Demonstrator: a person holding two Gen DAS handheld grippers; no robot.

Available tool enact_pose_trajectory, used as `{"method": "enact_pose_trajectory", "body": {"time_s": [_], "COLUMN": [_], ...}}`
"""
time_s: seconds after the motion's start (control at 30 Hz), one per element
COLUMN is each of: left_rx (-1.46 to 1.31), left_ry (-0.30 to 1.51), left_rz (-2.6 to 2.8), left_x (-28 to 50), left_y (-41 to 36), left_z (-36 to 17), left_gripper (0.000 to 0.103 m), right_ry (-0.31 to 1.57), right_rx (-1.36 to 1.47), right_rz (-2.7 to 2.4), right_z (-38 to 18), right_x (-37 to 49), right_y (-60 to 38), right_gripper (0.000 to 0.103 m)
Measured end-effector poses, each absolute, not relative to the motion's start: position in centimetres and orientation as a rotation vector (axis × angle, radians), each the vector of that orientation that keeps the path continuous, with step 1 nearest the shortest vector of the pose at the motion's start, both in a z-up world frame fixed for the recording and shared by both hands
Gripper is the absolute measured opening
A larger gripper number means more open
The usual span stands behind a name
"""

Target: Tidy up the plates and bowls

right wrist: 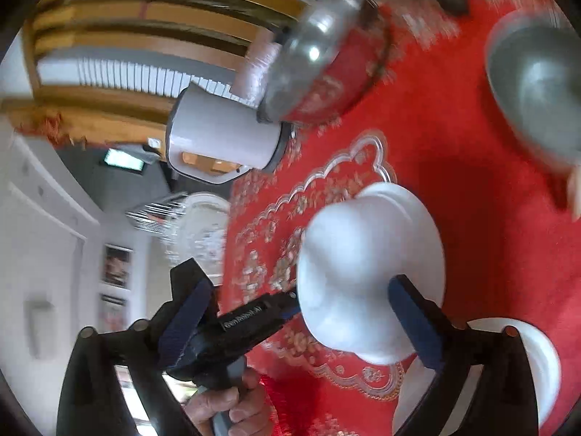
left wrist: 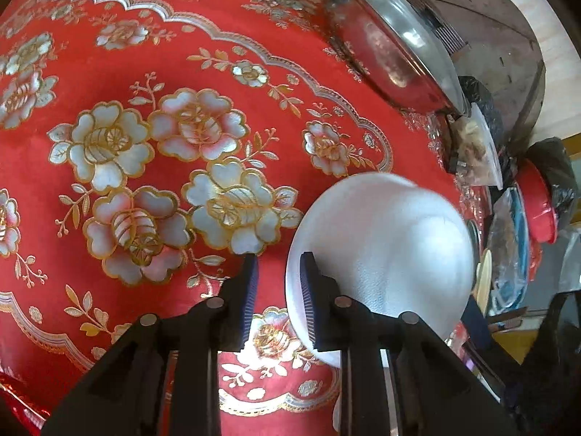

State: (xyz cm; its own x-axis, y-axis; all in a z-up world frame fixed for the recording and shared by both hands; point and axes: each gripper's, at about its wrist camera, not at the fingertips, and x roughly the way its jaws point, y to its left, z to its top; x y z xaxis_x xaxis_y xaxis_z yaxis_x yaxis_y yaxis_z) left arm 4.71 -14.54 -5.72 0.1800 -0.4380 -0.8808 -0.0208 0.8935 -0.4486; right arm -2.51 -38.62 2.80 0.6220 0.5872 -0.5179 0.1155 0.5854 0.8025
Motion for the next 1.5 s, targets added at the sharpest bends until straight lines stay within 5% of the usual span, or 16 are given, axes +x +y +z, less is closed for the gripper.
{"method": "enact_pose_trajectory", "body": {"time_s": [0.1,0.43,0.57,0.83,0.9,0.97,1.13,1.5], "left_rx": [-0.439,-0.689,-0.697,-0.598,-0.549,-0.473,-0.228,0.167], "left_ry": [1.393,1.463,1.424,1.283,1.213,1.142,0.929,0.874], "left_rz": [-0.331,-0.313,-0.276,-0.453,-0.494,-0.506,-0.543,-0.401], "left_x": [5.3,4.6,5.0,3.3,1.7,-0.2,-7.5,-16.7], "left_y": [-12.8,-5.4,-3.4,-6.9,-7.7,-8.6,-13.0,-21.4], "left_z": [-6.3,-7.5,-6.6,-1.8,0.3,2.5,7.0,-2.4], "left_gripper": [0.000,0.004,0.024,0.024,0.032,0.053,0.079,0.084], "right_ry": [0.858,0.732,0.750,0.824,0.861,0.835,0.734,0.732], "right_rx": [0.780,0.809,0.825,0.896,0.811,0.687,0.410,0.148], "right_rz": [0.221,0.714,0.725,0.438,0.398,0.344,0.127,-0.218], "right_z": [4.7,10.4,9.9,5.6,5.1,5.8,7.4,2.7], "right_x": [-2.0,-2.2,-2.8,-2.7,-3.1,-4.4,-9.8,-21.1], "right_y": [-35.7,-26.6,-29.4,-37.9,-37.5,-37.0,-38.1,-45.9], "right_gripper": [0.103,0.090,0.091,0.099,0.099,0.098,0.103,0.103]}}
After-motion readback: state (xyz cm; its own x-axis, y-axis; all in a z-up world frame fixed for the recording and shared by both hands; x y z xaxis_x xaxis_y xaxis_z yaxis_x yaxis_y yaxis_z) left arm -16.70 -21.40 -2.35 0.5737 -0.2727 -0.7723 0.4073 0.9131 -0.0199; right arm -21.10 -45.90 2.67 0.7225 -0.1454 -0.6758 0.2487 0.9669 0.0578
